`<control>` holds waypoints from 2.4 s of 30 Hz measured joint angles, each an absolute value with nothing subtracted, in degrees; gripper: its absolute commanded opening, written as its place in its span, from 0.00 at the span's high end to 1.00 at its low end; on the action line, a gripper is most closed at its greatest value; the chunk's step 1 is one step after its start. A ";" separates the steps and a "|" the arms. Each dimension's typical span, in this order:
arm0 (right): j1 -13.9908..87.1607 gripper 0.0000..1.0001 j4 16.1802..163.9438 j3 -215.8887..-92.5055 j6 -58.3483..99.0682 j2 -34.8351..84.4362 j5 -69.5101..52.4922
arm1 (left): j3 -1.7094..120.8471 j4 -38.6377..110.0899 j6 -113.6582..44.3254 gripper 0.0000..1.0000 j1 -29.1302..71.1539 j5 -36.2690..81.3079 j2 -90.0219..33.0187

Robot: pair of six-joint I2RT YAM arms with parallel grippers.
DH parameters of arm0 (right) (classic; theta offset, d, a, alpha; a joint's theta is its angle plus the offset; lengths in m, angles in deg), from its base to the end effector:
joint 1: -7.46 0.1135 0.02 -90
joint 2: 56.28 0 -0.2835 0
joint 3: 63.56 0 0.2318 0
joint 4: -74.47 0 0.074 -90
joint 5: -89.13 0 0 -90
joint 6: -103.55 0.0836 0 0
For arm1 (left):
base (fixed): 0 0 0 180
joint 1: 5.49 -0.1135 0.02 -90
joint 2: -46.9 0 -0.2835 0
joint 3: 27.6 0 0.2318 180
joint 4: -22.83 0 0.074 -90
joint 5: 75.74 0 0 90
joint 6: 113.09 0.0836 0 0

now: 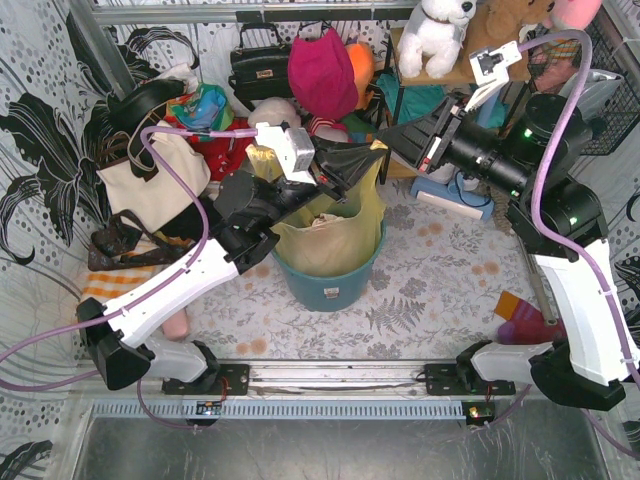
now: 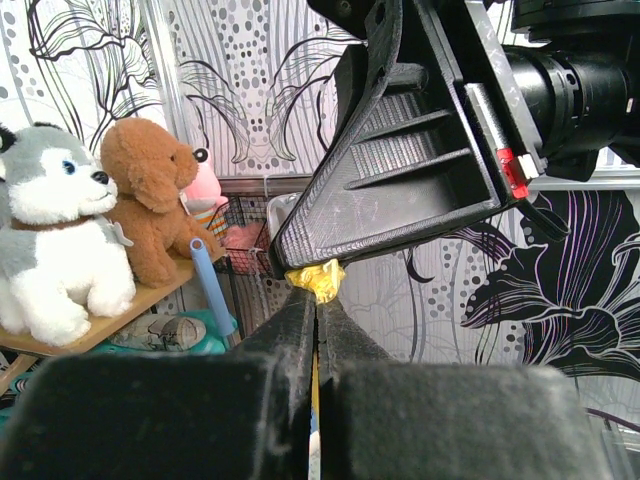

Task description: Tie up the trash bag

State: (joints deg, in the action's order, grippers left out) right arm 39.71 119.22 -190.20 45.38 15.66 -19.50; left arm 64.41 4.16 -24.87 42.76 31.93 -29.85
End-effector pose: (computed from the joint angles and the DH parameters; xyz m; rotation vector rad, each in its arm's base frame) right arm 0.1692 0.1384 0.5987 -0.2945 1.4791 1.1408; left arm 0.1849 -0.2453 0.5362 0.6701 0.8127 -0.9454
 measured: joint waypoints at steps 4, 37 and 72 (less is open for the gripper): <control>39.71 1.00 119.25 -190.28 45.36 15.66 -19.46 | 64.41 4.22 -24.87 0.92 42.76 31.91 -29.67; 39.71 0.70 116.97 -189.85 43.11 14.85 -18.69 | 65.00 8.20 -25.37 0.96 42.72 38.33 -27.18; 50.20 0.25 102.26 -208.32 21.42 42.87 -53.25 | 57.68 8.42 -26.44 0.95 42.72 59.14 -21.43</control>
